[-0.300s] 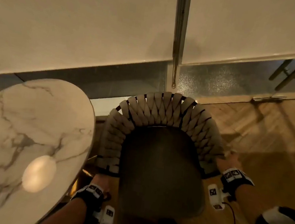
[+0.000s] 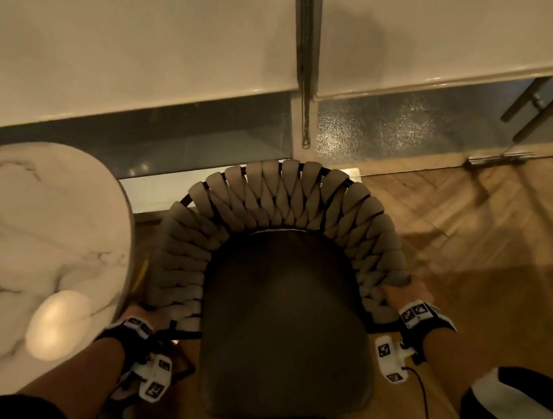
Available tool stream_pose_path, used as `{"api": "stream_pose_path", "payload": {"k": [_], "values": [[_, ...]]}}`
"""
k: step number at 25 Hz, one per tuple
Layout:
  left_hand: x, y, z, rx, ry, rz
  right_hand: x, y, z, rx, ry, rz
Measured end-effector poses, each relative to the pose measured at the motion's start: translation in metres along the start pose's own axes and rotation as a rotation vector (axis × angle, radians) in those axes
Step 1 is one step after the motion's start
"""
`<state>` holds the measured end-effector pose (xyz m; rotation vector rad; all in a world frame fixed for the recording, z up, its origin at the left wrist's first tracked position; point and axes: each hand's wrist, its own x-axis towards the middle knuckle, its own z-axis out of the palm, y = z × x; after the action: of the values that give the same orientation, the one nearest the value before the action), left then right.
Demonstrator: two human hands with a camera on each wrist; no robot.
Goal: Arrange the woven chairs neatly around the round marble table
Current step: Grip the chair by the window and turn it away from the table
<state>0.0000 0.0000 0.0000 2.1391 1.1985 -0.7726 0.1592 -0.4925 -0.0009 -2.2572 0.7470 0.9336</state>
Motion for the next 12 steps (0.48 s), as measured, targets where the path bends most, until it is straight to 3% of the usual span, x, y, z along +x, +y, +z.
{"api": "stream_pose_path", "payload": {"k": [3,4,5,7,8,10,12], "values": [[0.018,0.005,0.001,-0.13,0.086,-0.137,0.012,0.002,0.0,-0.046,0.076,-0.02],[0.017,0.005,0.005,-0.067,0.063,-0.178,0.014,0.006,0.0,-0.069,0.079,-0.025],[0.018,0.005,0.012,0.06,0.023,-0.163,0.012,0.008,-0.001,-0.094,0.069,-0.035],[0.023,0.01,0.021,0.366,-0.002,0.029,0.012,0.02,-0.005,-0.106,0.066,-0.022],[0.026,0.015,0.02,0.36,0.036,0.034,0.013,0.028,-0.01,-0.076,0.076,-0.006],[0.035,0.037,0.015,0.115,0.111,0.007,0.013,0.046,-0.02,-0.063,0.081,0.036],[0.046,0.065,0.008,0.09,0.189,0.067,0.009,0.06,-0.032,-0.031,0.077,0.062]]}}
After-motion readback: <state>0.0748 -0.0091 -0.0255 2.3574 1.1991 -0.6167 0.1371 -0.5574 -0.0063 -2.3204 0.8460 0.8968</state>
